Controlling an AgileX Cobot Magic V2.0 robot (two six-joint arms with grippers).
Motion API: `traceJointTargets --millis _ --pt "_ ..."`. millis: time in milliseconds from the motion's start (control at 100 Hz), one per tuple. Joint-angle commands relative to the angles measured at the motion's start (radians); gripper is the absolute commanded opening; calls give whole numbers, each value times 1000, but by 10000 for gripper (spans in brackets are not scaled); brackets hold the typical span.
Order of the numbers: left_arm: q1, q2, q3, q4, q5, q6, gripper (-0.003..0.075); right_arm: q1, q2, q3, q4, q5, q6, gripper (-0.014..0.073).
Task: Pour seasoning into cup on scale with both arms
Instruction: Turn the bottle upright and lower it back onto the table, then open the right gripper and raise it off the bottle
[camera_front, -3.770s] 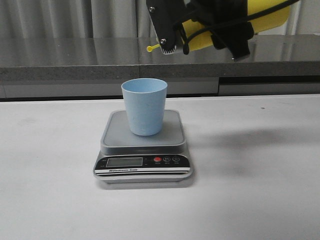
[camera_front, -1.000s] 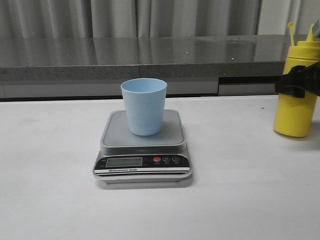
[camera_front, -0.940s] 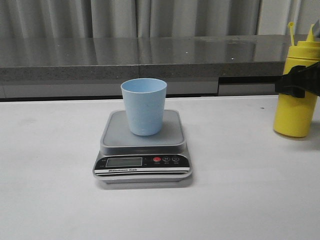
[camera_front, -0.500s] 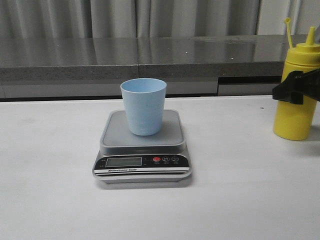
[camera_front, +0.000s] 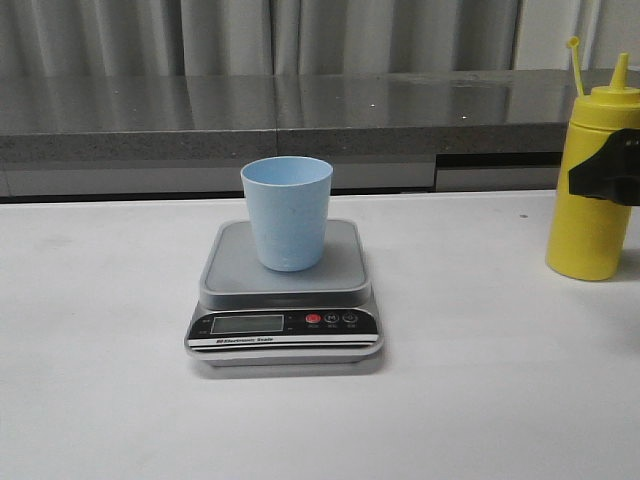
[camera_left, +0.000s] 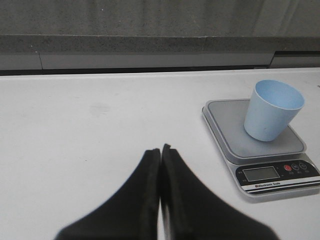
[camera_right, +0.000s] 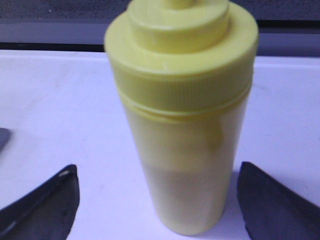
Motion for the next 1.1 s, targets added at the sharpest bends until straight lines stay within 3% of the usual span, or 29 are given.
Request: traceJointTargets --millis 0,60,130,270,390,690,870,1090 --pt "3 9 -28 -14 -80 -10 -20 -4 -93 14 33 -48 0 633" --pt "3 9 -28 -14 -80 -10 -20 -4 -137 37 44 -25 2 615" --pt "3 9 -28 -14 -80 -10 -20 -4 -191 60 49 3 16 527" --pt "3 9 -28 -14 -80 -10 -20 -4 -302 82 48 70 88 175" --pt "3 9 -28 -14 -80 -10 -20 -4 -397 82 28 140 143 -71" --pt "3 9 -28 -14 -80 -10 -20 8 -617 89 -111 332 328 -67" --pt "3 9 -28 -14 -80 -10 -20 35 -752 152 -167 332 449 -67" --pt "3 9 -28 -14 -80 -10 -20 65 -902 238 -196 339 458 -67"
